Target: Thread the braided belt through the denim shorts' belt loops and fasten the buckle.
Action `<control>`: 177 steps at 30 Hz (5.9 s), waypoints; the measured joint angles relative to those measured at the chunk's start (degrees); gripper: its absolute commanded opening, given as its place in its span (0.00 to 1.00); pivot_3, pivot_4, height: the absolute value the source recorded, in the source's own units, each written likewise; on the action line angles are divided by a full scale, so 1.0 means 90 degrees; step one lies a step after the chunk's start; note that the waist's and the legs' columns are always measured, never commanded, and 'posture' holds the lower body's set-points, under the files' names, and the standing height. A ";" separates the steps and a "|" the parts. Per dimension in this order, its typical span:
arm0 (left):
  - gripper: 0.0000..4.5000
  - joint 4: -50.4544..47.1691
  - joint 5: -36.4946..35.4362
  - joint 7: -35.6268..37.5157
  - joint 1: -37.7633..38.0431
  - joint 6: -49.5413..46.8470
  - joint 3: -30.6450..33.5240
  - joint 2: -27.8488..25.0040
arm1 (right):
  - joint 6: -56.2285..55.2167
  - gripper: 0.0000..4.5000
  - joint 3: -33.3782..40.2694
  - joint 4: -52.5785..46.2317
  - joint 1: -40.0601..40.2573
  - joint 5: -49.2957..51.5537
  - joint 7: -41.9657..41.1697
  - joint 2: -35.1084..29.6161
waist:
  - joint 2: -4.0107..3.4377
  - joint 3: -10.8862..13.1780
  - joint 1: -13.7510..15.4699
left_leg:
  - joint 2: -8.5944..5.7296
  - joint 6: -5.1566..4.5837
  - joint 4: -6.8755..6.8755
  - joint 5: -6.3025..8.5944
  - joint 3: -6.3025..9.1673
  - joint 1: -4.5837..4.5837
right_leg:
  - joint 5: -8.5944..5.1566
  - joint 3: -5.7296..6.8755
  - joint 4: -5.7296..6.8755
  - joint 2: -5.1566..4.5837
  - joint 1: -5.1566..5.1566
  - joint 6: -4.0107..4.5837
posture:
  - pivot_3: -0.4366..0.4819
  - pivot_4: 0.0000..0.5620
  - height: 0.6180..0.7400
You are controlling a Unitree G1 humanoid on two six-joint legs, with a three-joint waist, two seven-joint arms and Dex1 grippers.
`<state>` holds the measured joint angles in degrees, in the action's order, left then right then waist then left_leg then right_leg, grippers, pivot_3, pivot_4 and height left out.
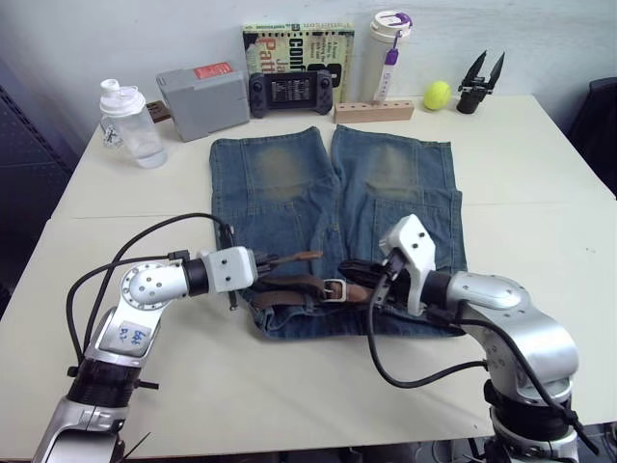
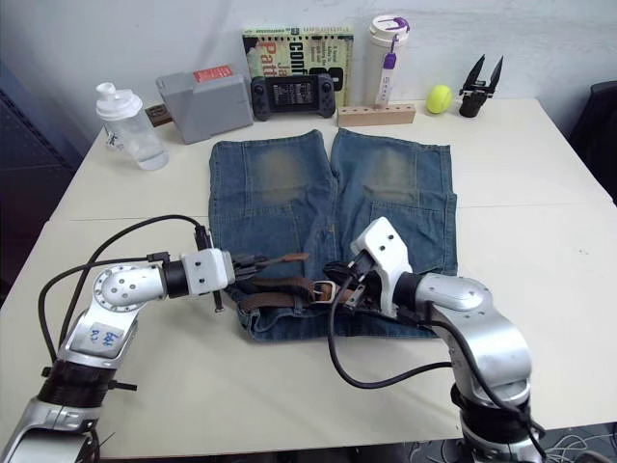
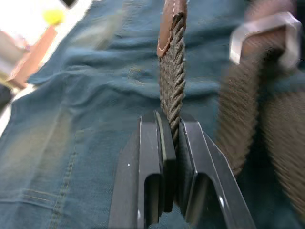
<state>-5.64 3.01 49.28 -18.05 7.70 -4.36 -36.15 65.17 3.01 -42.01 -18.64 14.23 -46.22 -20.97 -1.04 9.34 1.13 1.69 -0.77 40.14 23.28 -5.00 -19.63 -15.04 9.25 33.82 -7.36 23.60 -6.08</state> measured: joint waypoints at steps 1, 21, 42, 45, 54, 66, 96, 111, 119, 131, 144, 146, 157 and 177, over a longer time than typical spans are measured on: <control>0.00 -0.0051 0.0043 -0.0001 0.0067 0.0043 -0.0047 -0.0028 | -0.0029 0.01 0.0008 -0.0139 0.0128 0.0047 0.0035 -0.0137 | -0.0001 0.0001 0.0000 | -0.0001 0.0000 -0.0003 0.0000 -0.0005 0.0001 | 0.0000 -0.0005 -0.0001 -0.0001 0.0001 0.0000 | 0.48 0.27 0.92; 0.00 -0.0111 0.0058 -0.0099 -0.0181 -0.0098 -0.0200 -0.0007 | -0.4879 0.92 -0.2491 0.0919 0.1374 -0.2962 0.1248 -0.2016 | 0.0014 0.0012 0.0002 | 0.0003 0.0000 -0.0009 0.0000 -0.0033 0.0025 | 0.0000 -0.0019 0.0001 -0.0001 -0.0001 0.0000 | 0.48 0.27 0.92; 0.00 -0.0060 0.0044 -0.0054 -0.0231 -0.0304 -0.0268 -0.0035 | -0.4476 0.03 -0.2546 0.1199 0.1164 -0.3331 0.1344 -0.1492 | 0.0014 0.0012 0.0007 | 0.0004 0.0000 -0.0007 0.0000 -0.0032 0.0024 | 0.0000 -0.0019 0.0003 0.0000 -0.0001 0.0000 | 0.48 0.27 0.92; 0.00 -0.0034 0.0047 -0.0010 -0.0278 -0.0309 -0.0297 -0.0061 | -0.4801 0.03 -0.2629 0.1235 0.0971 -0.3582 0.1325 -0.1657 | 0.0014 0.0012 0.0002 | 0.0004 0.0000 -0.0007 0.0000 -0.0032 0.0024 | 0.0000 -0.0019 0.0003 0.0001 0.0000 0.0000 | 0.48 0.27 0.92; 0.00 0.0113 -0.0090 0.0440 -0.0741 -0.0468 -0.0336 -0.0312 | -0.6816 0.03 -0.2729 0.2019 0.0594 -0.4346 0.1498 -0.2023 | 0.0016 0.0013 -0.0034 | 0.0005 0.0001 -0.0007 0.0000 -0.0035 0.0024 | -0.0001 -0.0019 0.0004 0.0002 0.0000 0.0000 | 0.48 0.27 0.92; 0.00 0.0375 -0.0117 0.1103 -0.1274 -0.0414 -0.0573 -0.0720 | -0.7742 0.03 -0.2618 0.2503 0.0217 -0.4492 0.1543 -0.2007 | 0.0019 0.0016 -0.0113 | 0.0005 0.0000 -0.0007 0.0000 -0.0034 0.0021 | -0.0001 -0.0019 0.0003 0.0002 0.0001 0.0000 | 0.48 0.27 0.92; 0.00 0.2102 0.0985 0.1346 -0.3125 0.1574 -0.1454 -0.0292 | -0.8216 0.03 -0.2517 0.2724 0.0139 -0.4696 0.1315 -0.1869 | 0.0021 0.0017 -0.0133 | 0.0004 0.0000 -0.0005 -0.0001 -0.0035 0.0017 | -0.0001 -0.0015 0.0008 0.0004 0.0006 0.0000 | 0.48 0.27 0.92; 0.00 0.2473 0.1155 0.1466 -0.3234 0.2351 -0.1529 -0.0360 | -0.8182 0.03 -0.2485 0.2725 0.0140 -0.4718 0.1270 -0.1740 | 0.0021 0.0017 -0.0135 | 0.0004 -0.0001 -0.0003 -0.0001 -0.0035 0.0017 | -0.0001 -0.0015 0.0010 0.0004 0.0006 0.0000 | 0.48 0.27 0.92; 0.00 0.2426 0.0679 0.1834 -0.3234 0.2129 -0.1515 -0.0341 | -0.8202 0.03 -0.2483 0.2731 0.0119 -0.4735 0.1273 -0.1673 | 0.0021 0.0017 -0.0137 | 0.0004 -0.0001 -0.0003 -0.0001 -0.0034 0.0018 | -0.0001 -0.0015 0.0011 0.0004 0.0006 0.0000 | 0.48 0.27 0.92; 0.00 0.2456 0.0702 0.1961 -0.3239 0.2075 -0.1516 -0.0286 | -0.8204 0.03 -0.2481 0.2767 0.0115 -0.4755 0.1275 -0.1581 | 0.0021 0.0017 -0.0132 | 0.0004 -0.0001 -0.0002 -0.0001 -0.0034 0.0018 | -0.0001 -0.0015 0.0012 0.0004 0.0006 0.0000 | 0.48 0.27 0.92; 0.00 0.2377 0.0928 0.1174 -0.2547 0.0737 -0.1387 0.0777 | -0.8044 0.03 -0.2107 0.2979 0.0198 -0.4808 0.1172 -0.1517 | 0.0022 0.0017 -0.0122 | 0.0002 -0.0003 0.0004 -0.0002 -0.0032 0.0018 | -0.0001 -0.0015 0.0017 0.0002 0.0004 0.0000 | 0.48 0.27 0.92; 0.00 0.2203 0.0889 0.1177 -0.2407 0.0639 -0.1384 0.0793 | -0.7877 0.03 -0.2081 0.2936 0.0237 -0.4717 0.1091 -0.1413 | 0.0022 0.0017 -0.0118 | 0.0002 -0.0003 0.0007 -0.0002 -0.0032 0.0017 | -0.0001 -0.0015 0.0018 0.0002 0.0004 0.0000 | 0.48 0.27 0.92; 0.00 0.1496 0.0831 0.1117 -0.1941 0.0229 -0.1391 0.0917 | -0.7165 0.03 -0.2064 0.2581 0.0417 -0.4398 0.0662 -0.1174 | 0.0021 0.0016 -0.0121 | 0.0001 -0.0003 0.0006 -0.0002 -0.0032 0.0021 | -0.0001 -0.0016 0.0022 0.0000 0.0003 0.0000 | 0.48 0.27 0.92; 0.00 0.1700 0.0937 0.0504 -0.1994 0.0053 -0.1782 0.1725 | -0.5074 0.82 -0.1688 0.1367 0.1161 -0.3521 -0.0423 -0.1400 | 0.0025 0.0013 -0.0032 | -0.0002 -0.0003 0.0008 -0.0001 -0.0030 0.0027 | -0.0001 -0.0015 0.0022 -0.0002 -0.0003 0.0000 | 0.48 0.27 0.92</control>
<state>9.67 11.45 53.81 -36.00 8.17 -20.39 -20.63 19.51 -12.19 -29.71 -8.19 -17.45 -50.03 -33.56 -0.81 9.46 0.84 1.67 -0.79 40.22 23.27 -5.28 -19.39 -15.04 9.11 34.02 -7.37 23.57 -6.08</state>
